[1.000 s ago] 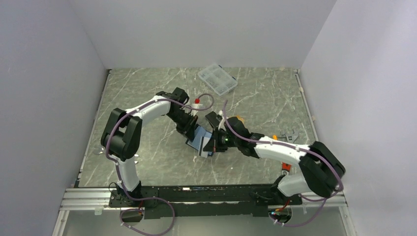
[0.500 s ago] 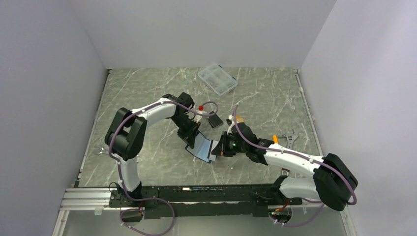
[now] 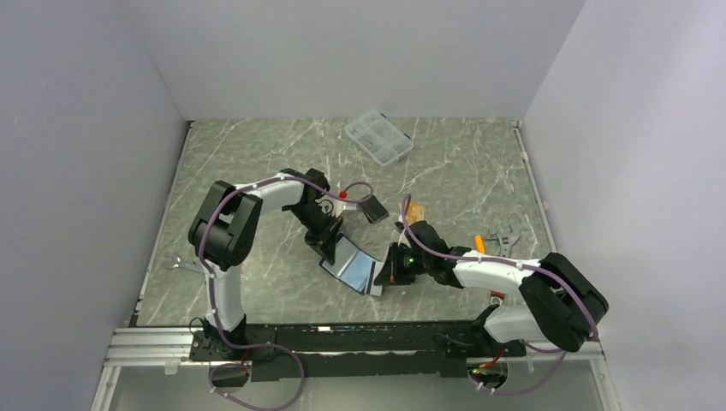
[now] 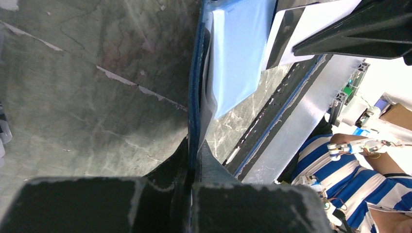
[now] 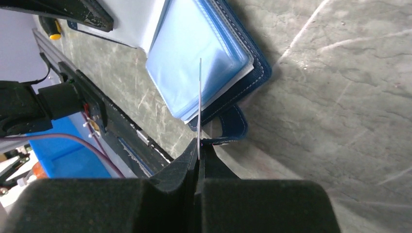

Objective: Put the credit cards into the card holder
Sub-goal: Turn over the card slot in the card holder.

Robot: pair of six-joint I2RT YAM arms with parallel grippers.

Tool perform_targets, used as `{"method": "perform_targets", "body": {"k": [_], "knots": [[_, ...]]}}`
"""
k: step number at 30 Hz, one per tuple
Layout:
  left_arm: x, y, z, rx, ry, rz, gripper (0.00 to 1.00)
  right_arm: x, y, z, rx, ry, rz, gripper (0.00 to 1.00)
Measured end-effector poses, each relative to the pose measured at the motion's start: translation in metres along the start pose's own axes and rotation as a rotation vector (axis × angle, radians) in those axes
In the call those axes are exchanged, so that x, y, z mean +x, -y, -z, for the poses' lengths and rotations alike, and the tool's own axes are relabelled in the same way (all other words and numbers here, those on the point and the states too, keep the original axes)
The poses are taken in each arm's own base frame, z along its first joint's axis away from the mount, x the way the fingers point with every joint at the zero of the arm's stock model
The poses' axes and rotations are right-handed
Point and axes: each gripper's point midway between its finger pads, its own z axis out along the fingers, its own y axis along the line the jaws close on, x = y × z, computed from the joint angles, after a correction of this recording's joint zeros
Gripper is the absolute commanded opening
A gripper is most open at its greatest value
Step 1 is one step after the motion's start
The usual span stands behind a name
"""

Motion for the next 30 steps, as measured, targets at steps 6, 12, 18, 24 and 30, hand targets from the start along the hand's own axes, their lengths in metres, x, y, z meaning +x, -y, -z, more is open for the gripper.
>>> {"method": "perform_targets", "body": {"k": [6, 12, 18, 24, 30], "knots": [[0.001, 0.0, -0.001, 0.006, -0.001, -0.006, 0.0, 0.005, -0.003, -0.002, -0.043, -0.024, 0.005, 0.0], [0.003, 0.0, -0.002, 0.011, -0.006, -0.001, 0.0, 0.015, -0.001, -0.001, -0.068, -0.052, -0.002, 0.0], [0.003, 0.001, -0.003, 0.016, -0.002, -0.006, 0.0, 0.038, 0.005, 0.003, -0.095, -0.126, -0.04, 0.0], [0.003, 0.003, -0.003, 0.019, -0.002, -0.009, 0.0, 0.044, 0.002, 0.003, -0.117, -0.16, -0.043, 0.0], [0.003, 0.004, -0.003, 0.023, -0.002, -0.013, 0.0, 0.046, 0.002, 0.002, -0.124, -0.184, -0.047, 0.0]]}}
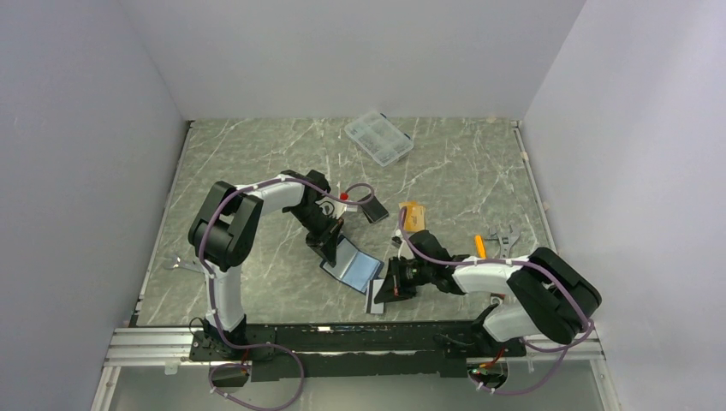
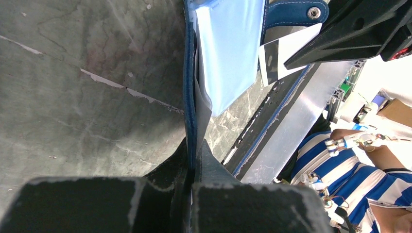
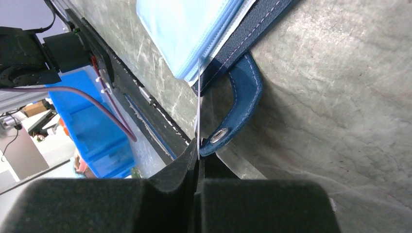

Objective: Put the credit cards into the card holder
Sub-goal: Turn over the card slot in the card holder.

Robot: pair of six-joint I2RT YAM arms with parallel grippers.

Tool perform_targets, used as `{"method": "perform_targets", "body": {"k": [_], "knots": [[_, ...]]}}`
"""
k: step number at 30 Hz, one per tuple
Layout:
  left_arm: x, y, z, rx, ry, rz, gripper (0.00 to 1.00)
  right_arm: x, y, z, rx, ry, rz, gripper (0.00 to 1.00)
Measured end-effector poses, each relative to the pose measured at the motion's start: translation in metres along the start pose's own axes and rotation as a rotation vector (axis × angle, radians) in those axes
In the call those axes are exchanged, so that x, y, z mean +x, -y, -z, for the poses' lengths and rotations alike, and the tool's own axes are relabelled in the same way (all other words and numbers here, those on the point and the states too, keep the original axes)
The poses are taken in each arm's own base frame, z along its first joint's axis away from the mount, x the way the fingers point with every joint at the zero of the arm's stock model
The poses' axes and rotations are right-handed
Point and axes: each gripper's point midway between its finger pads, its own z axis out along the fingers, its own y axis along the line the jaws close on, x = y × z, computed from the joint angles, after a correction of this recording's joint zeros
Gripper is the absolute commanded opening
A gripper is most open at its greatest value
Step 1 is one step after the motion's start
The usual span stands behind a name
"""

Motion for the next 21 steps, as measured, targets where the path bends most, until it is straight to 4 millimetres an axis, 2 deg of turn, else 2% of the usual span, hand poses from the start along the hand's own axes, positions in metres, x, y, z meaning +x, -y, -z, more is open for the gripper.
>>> {"method": "perform_targets", "body": {"k": [21], "knots": [[-0.0005, 0.0035, -0.0007, 0.017, 0.002, -0.003, 0.0, -0.0073, -0.0039, -0.0012, 0.006, -0.005, 0.037, 0.0]]}}
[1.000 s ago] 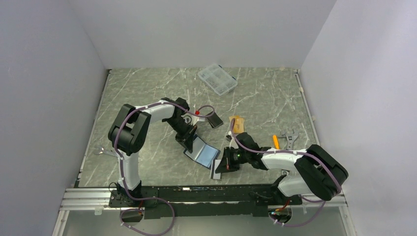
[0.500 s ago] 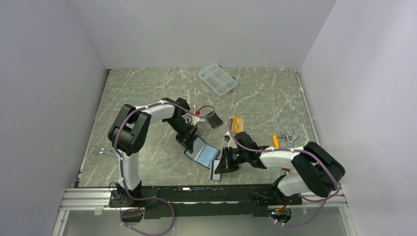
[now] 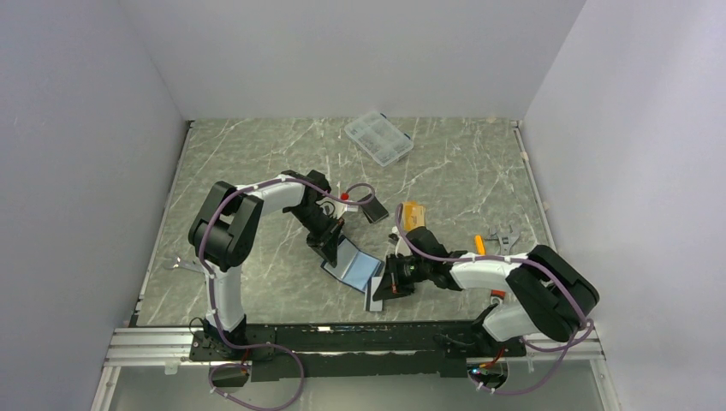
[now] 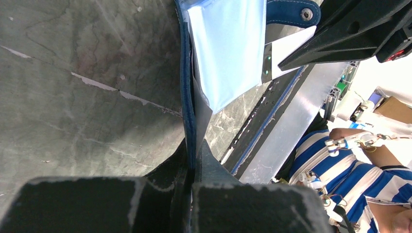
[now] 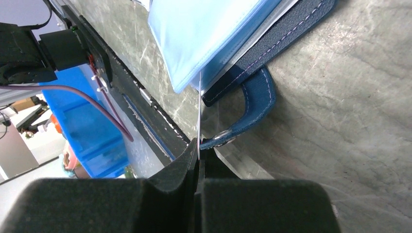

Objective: Put the credit cards into the card holder
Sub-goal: Turn over the card slot in the card holder.

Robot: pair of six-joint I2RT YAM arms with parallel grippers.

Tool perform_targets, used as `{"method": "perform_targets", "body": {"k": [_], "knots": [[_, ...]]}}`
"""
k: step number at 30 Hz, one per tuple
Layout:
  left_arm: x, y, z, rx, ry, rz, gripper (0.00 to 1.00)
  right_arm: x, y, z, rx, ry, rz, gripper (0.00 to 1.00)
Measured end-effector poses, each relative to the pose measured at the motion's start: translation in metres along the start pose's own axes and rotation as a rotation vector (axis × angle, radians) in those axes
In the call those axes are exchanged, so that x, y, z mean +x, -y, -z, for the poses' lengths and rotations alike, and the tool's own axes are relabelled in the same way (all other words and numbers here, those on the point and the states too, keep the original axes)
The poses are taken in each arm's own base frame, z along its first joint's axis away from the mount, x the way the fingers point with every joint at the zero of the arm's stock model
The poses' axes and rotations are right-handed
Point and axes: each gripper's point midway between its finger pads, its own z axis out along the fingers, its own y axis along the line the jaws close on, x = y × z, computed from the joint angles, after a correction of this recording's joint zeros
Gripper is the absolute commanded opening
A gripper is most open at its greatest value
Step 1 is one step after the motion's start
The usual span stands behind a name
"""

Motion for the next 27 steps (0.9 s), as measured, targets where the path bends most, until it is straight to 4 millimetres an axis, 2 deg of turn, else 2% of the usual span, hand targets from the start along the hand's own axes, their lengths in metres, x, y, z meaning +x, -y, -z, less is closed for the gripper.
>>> {"method": "perform_targets", "body": {"k": [8, 13, 16, 19, 22, 24, 27], "knots": [[0.0, 0.001, 0.0, 0.004, 0.0, -0.005, 0.02, -0.008, -0.008, 0.006, 0.006, 0.026, 0.034, 0.0], [-0.001, 0.004, 0.0, 0.022, 0.005, -0.013, 0.24, -0.032, -0.029, 0.002, -0.024, 0.053, 0.071, 0.0], [-0.002, 0.008, 0.0, 0.05, 0.011, -0.025, 0.32, -0.044, -0.036, -0.004, -0.038, 0.066, 0.083, 0.0], [-0.002, 0.013, 0.0, 0.077, 0.015, -0.03, 0.39, -0.047, -0.035, -0.009, -0.04, 0.067, 0.082, 0.0], [-0.002, 0.018, 0.0, 0.106, 0.019, -0.039, 0.67, -0.046, -0.031, -0.012, -0.035, 0.061, 0.073, 0.0], [-0.001, 0.021, 0.0, 0.125, 0.019, -0.046, 0.69, -0.047, -0.03, -0.014, -0.035, 0.061, 0.072, 0.0], [-0.001, 0.024, 0.003, 0.151, 0.022, -0.041, 0.68, -0.049, -0.03, -0.017, -0.037, 0.059, 0.066, 0.0]]}}
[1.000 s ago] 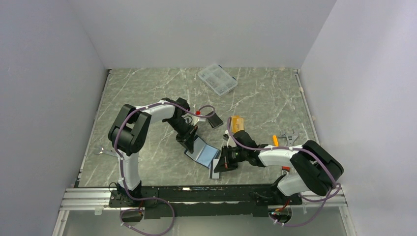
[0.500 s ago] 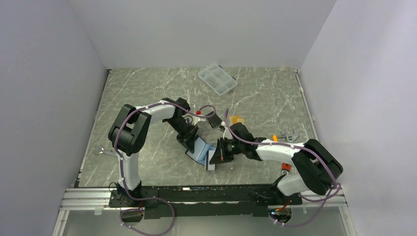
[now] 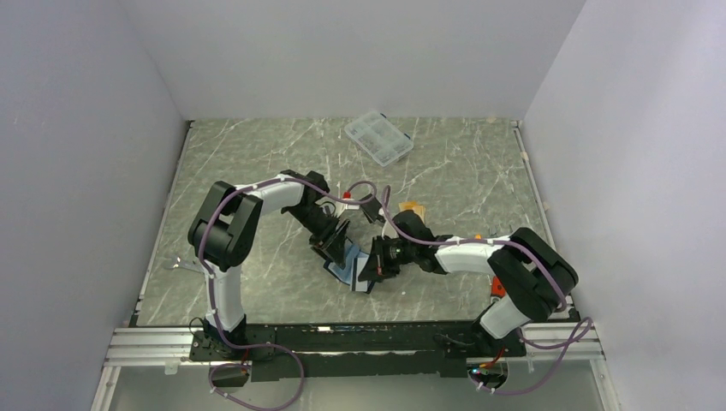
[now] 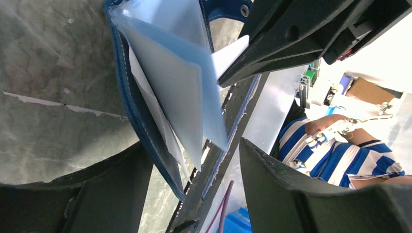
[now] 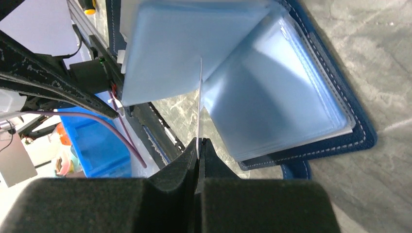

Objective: Put the credit cards into the card holder
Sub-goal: Turn over the card slot in the card holder.

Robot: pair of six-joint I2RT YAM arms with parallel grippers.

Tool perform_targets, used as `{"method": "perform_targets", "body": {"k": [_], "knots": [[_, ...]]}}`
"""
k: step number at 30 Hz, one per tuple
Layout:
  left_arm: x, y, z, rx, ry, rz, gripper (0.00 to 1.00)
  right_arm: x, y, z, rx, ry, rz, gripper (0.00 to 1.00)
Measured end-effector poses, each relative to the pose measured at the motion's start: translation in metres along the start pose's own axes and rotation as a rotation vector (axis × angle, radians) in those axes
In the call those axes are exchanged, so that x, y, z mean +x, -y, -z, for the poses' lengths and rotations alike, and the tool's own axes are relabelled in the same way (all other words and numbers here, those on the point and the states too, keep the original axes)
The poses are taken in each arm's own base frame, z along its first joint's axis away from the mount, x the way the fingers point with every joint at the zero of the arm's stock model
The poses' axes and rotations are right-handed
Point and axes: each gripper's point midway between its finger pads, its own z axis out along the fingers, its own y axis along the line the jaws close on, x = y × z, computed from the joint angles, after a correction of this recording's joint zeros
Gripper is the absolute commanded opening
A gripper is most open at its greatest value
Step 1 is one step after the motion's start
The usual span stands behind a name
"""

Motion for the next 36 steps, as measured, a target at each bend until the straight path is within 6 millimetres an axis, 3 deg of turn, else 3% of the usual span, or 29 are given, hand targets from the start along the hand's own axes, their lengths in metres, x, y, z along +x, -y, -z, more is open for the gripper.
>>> {"method": "perform_targets", "body": {"k": [3, 7, 10, 12, 18, 22, 24, 26, 28, 36], "knots": [[0.0, 0.001, 0.003, 0.017, 0.008, 0.007, 0.63, -0.004, -0.002, -0.003, -0.008, 0.0, -0.002, 0.0], [0.001, 0.0, 0.006, 0.042, 0.017, 0.021, 0.48, -0.009, -0.008, -0.005, -0.028, 0.006, 0.007, 0.0], [0.001, -0.002, 0.006, 0.05, 0.019, 0.035, 0.31, -0.011, -0.01, -0.006, -0.035, 0.009, 0.01, 0.0], [0.001, -0.004, 0.005, 0.049, 0.018, 0.04, 0.25, -0.011, -0.01, -0.006, -0.036, 0.01, 0.01, 0.0], [0.0, -0.014, 0.005, -0.004, 0.014, 0.045, 0.19, -0.007, -0.006, -0.006, -0.03, 0.004, 0.005, 0.0], [-0.001, -0.023, 0.005, -0.053, 0.011, 0.042, 0.19, 0.006, 0.007, -0.004, -0.006, -0.015, -0.018, 0.0], [0.0, -0.027, 0.006, -0.076, 0.007, 0.047, 0.27, 0.013, 0.016, -0.002, 0.008, -0.024, -0.036, 0.0], [0.0, -0.032, 0.006, -0.104, 0.003, 0.045, 0.47, 0.015, 0.021, 0.0, 0.012, -0.027, -0.051, 0.0], [0.0, -0.037, 0.006, -0.128, -0.002, 0.041, 0.96, 0.014, 0.022, 0.002, 0.004, -0.024, -0.059, 0.0], [0.001, -0.026, 0.01, -0.106, -0.001, 0.025, 1.0, 0.006, 0.026, 0.006, -0.01, 0.001, -0.075, 0.0]]}}
